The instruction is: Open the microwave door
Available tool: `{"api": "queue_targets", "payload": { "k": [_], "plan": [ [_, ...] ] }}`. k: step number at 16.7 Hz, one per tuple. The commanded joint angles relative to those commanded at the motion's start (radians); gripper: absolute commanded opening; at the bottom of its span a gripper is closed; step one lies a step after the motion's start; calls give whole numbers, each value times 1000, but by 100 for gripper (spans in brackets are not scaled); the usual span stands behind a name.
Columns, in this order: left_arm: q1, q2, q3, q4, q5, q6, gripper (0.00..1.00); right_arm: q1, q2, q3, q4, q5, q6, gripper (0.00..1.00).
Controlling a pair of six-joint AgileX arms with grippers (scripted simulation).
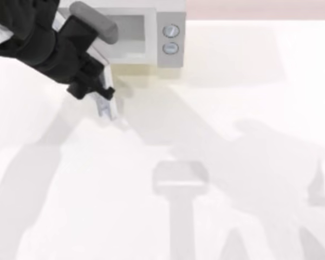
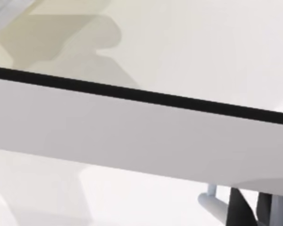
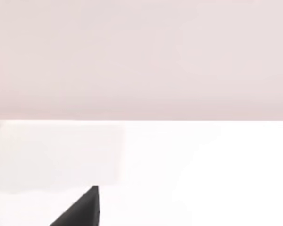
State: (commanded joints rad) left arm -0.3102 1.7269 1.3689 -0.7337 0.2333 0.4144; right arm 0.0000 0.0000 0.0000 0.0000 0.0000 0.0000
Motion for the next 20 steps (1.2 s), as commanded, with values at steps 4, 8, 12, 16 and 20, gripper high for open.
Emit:
{"api": "queue_targets", "payload": {
  "k": [4, 8, 12, 16, 20],
  "plan": [
    [45, -14, -11, -30, 48, 105, 0, 0, 0, 0, 0, 0, 0, 100],
    [71, -22, -17, -47, 77, 166, 0, 0, 0, 0, 0, 0, 0, 100],
    [71, -22, -17, -47, 77, 166, 0, 0, 0, 0, 0, 0, 0, 100],
    [71, -22, -17, -47, 77, 166, 0, 0, 0, 0, 0, 0, 0, 100],
    [71, -22, -17, -47, 77, 166, 0, 0, 0, 0, 0, 0, 0, 100]
  ]
}}
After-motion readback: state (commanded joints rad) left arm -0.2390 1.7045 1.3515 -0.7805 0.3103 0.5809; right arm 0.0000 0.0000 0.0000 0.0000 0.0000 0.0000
